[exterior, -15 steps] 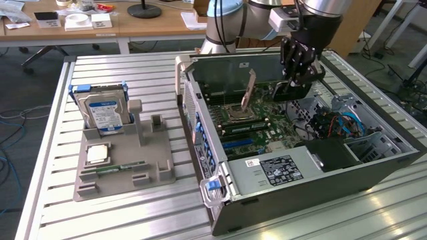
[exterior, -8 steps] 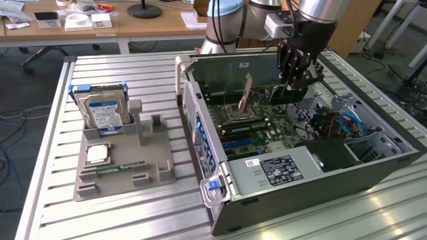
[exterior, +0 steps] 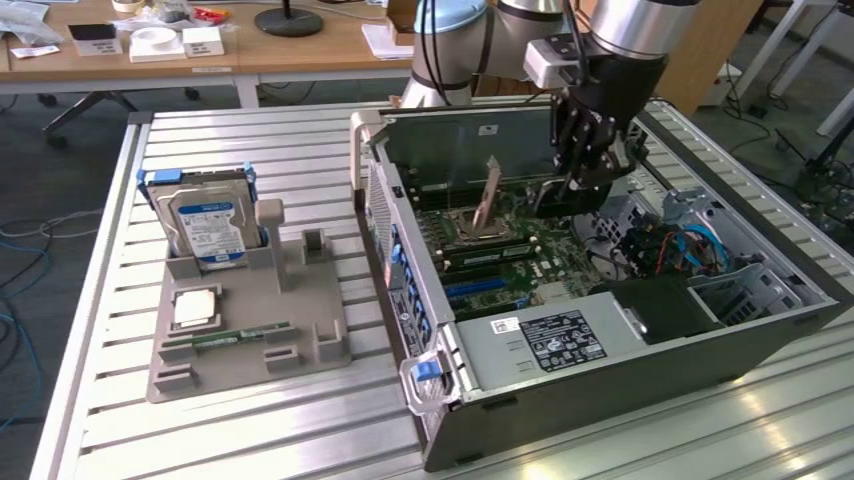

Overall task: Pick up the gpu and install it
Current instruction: 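Insert the gpu into the slot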

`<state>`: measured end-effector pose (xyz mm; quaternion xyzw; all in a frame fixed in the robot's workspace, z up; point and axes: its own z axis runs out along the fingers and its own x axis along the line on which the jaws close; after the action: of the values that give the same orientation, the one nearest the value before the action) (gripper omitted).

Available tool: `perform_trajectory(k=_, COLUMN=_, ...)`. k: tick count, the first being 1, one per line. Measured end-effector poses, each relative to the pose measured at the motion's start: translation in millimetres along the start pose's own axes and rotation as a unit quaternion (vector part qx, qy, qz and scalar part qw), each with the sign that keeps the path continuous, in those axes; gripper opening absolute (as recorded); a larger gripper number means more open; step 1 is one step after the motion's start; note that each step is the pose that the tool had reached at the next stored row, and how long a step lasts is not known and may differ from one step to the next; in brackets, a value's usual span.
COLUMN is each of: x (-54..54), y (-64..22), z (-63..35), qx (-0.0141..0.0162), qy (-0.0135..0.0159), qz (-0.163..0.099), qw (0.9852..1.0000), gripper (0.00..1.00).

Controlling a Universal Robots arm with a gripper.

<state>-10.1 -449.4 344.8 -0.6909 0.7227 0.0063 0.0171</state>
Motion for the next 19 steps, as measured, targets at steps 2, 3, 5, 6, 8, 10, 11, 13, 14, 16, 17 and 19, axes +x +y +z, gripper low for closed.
perform_trajectory(k=2, x=1.9, y=1.0, z=1.5, qx=0.0001, qy=0.0, qz=0.0, qw=1.0, gripper=0.27)
perform_trajectory(k=3, x=2.6, y=1.5, z=2.4, qx=0.0001, qy=-0.0001, qz=0.0, qw=1.0, gripper=0.27)
perform_trajectory(k=5, x=3.3, y=2.7, z=4.6, qx=0.0, qy=0.0, qz=0.0, qw=1.0, gripper=0.27)
perform_trajectory(k=6, x=3.5, y=3.3, z=5.9, qx=0.0, qy=0.0, qz=0.0, qw=1.0, gripper=0.27)
perform_trajectory(k=8, x=3.7, y=4.2, z=8.4, qx=0.0, qy=0.0, qz=0.0, qw=1.0, gripper=0.27)
perform_trajectory(k=10, x=3.9, y=5.0, z=10.6, qx=0.0, qy=0.0, qz=0.0, qw=1.0, gripper=0.27)
perform_trajectory(k=11, x=3.9, y=5.0, z=11.1, qx=0.0, qy=0.0, qz=0.0, qw=1.0, gripper=0.27)
perform_trajectory(k=13, x=4.0, y=5.1, z=11.1, qx=0.0, qy=0.0002, qz=0.0, qw=1.0, gripper=0.27)
perform_trajectory(k=14, x=4.0, y=5.1, z=11.1, qx=0.0, qy=0.0001, qz=0.0, qw=1.0, gripper=0.27)
perform_trajectory(k=16, x=4.0, y=5.1, z=11.2, qx=0.0, qy=0.0001, qz=0.0, qw=1.0, gripper=0.27)
perform_trajectory(k=17, x=4.0, y=5.1, z=11.2, qx=0.0, qy=0.0, qz=0.0, qw=1.0, gripper=0.27)
perform_trajectory(k=19, x=4.0, y=5.1, z=11.3, qx=0.0, qy=0.0, qz=0.0, qw=1.0, gripper=0.27)
